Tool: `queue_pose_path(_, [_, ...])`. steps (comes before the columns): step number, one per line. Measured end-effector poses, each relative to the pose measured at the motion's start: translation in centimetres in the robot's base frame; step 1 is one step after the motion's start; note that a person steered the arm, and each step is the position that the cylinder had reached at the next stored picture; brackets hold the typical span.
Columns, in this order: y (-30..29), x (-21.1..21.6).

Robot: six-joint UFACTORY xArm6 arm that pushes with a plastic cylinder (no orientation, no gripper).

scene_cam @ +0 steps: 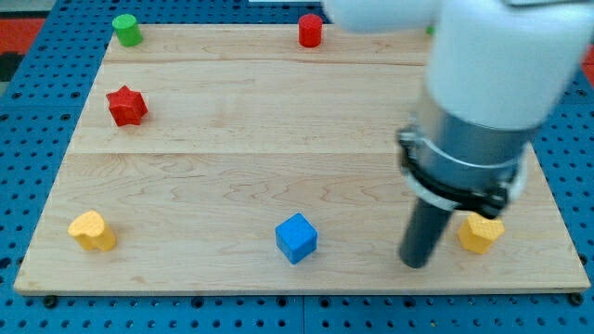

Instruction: Move the yellow hexagon slightly upwards

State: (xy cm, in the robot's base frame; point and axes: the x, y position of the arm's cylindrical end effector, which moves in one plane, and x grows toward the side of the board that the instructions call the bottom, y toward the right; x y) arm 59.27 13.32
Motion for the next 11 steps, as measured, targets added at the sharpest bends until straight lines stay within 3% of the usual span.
queue_pose_path(2, [8.5, 1.4])
queue_pose_path(11, [6.4, -1.3])
